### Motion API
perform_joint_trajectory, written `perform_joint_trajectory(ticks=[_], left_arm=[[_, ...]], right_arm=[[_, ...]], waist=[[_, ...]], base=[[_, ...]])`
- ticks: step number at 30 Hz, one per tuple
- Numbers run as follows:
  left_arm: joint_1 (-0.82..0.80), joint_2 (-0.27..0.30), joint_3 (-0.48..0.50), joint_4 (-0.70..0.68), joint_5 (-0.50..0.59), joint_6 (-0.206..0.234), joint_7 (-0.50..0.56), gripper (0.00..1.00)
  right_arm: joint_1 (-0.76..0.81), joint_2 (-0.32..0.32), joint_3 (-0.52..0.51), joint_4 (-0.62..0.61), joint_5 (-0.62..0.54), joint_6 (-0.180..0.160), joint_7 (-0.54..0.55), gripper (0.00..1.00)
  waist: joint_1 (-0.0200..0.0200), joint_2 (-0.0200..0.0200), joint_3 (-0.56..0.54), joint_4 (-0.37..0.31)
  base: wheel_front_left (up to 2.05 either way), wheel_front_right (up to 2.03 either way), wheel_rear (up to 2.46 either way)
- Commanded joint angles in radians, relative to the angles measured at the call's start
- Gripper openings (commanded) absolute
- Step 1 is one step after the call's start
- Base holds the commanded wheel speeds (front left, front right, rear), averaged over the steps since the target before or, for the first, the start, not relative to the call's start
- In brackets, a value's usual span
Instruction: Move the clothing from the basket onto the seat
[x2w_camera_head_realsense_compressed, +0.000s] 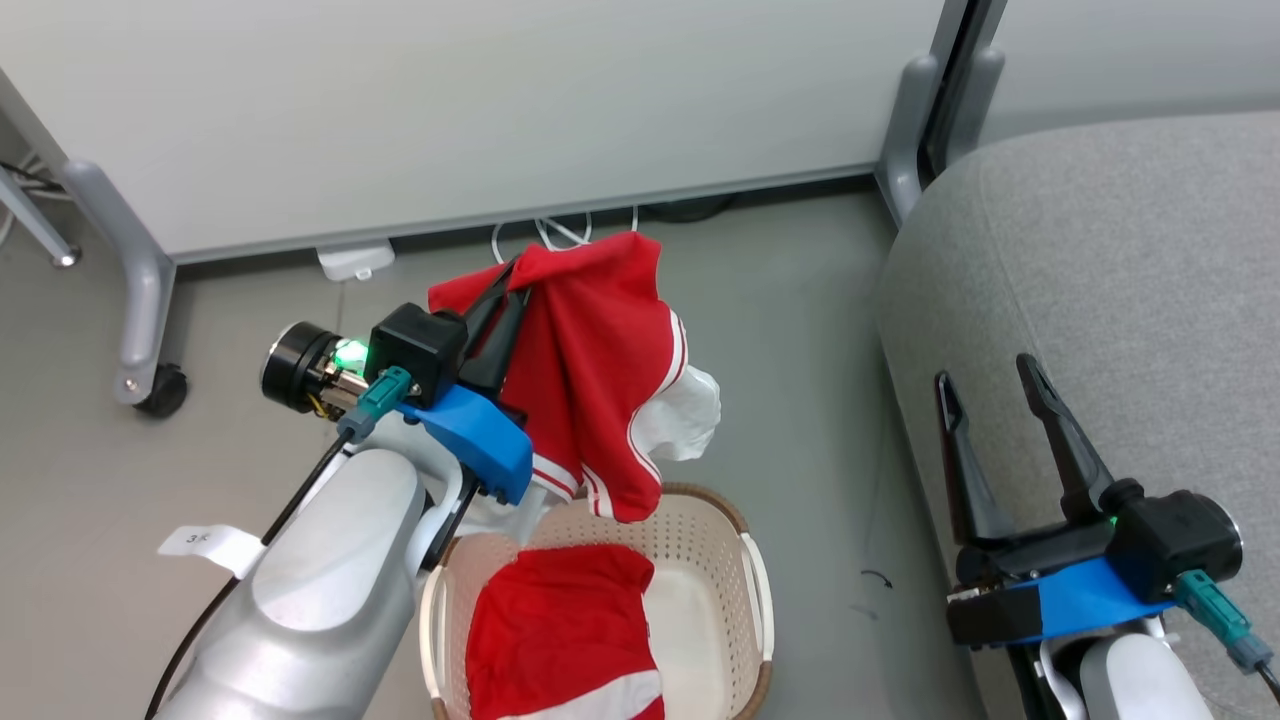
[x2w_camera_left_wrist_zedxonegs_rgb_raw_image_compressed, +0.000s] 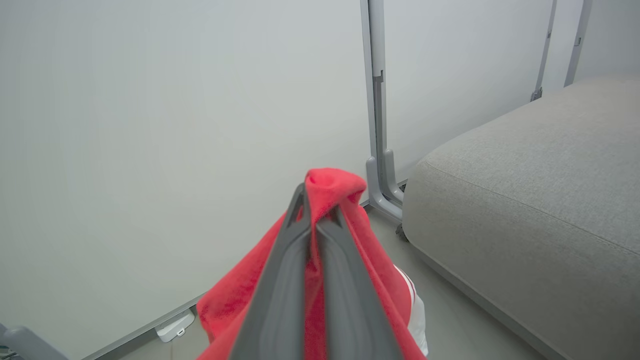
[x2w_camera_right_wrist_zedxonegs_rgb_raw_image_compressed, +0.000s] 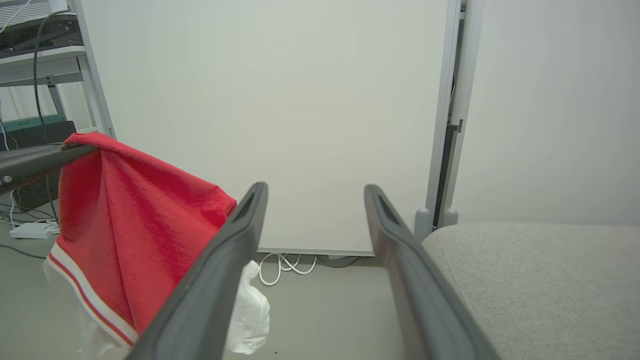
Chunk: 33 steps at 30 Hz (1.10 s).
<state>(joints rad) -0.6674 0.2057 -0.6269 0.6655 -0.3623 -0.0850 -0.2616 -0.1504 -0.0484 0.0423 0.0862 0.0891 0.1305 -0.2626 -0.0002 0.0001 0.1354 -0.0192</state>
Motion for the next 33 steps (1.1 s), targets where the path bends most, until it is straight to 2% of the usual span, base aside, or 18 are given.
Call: perform_joint_trajectory(ticks=[1,8,18,26,33], left_arm=[[0.009,-0.005,0.018,-0.026,-0.006,-0.008,-0.005,0.00],[0.016,-0.017,0.045,-0.111,0.003,-0.020,-0.005,0.00],[0.012,-0.038,-0.015,-0.194,-0.030,-0.039,0.056,0.00],[0.032,-0.028,-0.046,-0.282,-0.045,-0.036,0.101,0.00],[0.043,-0.019,-0.052,-0.307,-0.049,-0.027,0.109,0.00]], right_arm=[[0.022,-0.004,0.002,0.003,0.000,0.000,-0.003,1.00],[0.050,-0.004,0.007,0.004,0.008,0.000,-0.003,1.00],[0.071,-0.004,0.007,0.000,0.021,0.000,-0.003,1.00],[0.073,-0.004,0.001,-0.005,0.025,0.000,-0.003,1.00],[0.055,-0.004,0.011,-0.027,0.009,0.000,-0.003,1.00]], waist=[[0.0002,-0.0001,-0.029,0.003],[0.0002,-0.0001,-0.073,0.002],[0.0002,-0.0001,-0.094,0.009],[0.0002,-0.0001,-0.093,0.018],[0.0002,-0.0001,-0.091,0.017]], base=[[0.00,0.00,0.00],[0.00,0.00,0.00],[0.00,0.00,0.00],[0.00,0.00,0.00],[0.00,0.00,0.00]])
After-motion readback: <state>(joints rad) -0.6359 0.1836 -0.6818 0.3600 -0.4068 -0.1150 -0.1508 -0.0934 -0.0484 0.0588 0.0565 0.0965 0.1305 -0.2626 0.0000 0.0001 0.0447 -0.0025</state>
